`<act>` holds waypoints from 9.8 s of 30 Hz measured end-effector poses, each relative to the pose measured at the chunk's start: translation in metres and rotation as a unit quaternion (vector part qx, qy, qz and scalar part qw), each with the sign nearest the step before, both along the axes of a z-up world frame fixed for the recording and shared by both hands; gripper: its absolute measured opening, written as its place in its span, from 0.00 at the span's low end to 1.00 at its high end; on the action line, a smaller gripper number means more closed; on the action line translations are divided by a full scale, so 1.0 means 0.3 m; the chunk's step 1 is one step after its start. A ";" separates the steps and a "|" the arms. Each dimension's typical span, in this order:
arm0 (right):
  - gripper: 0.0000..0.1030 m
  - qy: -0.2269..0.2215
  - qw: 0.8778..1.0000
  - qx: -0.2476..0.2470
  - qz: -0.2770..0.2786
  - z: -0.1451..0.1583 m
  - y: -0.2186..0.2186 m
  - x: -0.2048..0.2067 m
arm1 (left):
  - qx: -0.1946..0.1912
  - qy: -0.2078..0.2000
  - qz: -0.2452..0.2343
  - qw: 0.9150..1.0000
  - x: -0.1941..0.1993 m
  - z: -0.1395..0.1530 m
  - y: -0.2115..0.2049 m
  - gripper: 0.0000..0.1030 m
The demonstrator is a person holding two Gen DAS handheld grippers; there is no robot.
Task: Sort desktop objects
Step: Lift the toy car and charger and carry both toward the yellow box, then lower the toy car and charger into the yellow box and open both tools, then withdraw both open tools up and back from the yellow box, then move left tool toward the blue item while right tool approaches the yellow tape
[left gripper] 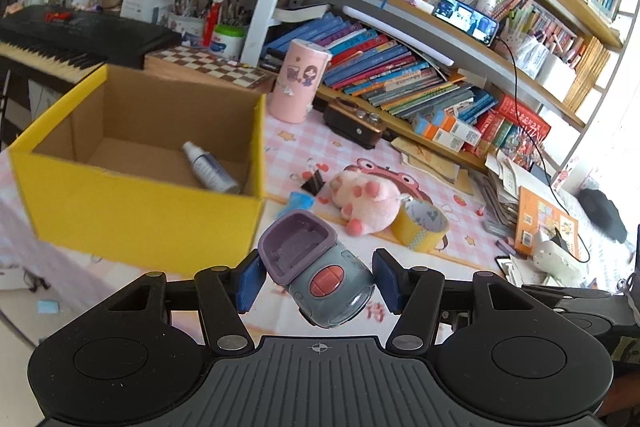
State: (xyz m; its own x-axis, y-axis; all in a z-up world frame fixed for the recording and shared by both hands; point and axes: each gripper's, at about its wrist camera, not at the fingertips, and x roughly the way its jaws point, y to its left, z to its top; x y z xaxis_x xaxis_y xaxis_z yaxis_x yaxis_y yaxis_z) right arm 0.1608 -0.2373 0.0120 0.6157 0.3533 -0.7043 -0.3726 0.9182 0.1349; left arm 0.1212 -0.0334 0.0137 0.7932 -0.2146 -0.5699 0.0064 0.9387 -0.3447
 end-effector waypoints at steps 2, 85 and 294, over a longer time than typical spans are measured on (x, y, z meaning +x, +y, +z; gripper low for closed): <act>0.42 0.004 1.000 -0.003 -0.001 -0.002 0.031 -0.034 | -0.006 0.004 0.001 1.000 -0.030 -0.008 0.030 0.56; 0.42 0.030 0.997 0.006 0.073 -0.031 0.504 -0.178 | -0.015 0.008 0.048 0.999 -0.238 -0.027 0.450 0.56; 0.71 -0.043 0.982 -0.034 -0.182 -0.069 -0.019 -0.221 | 0.136 0.014 -0.069 0.988 -0.063 -0.046 -0.046 0.88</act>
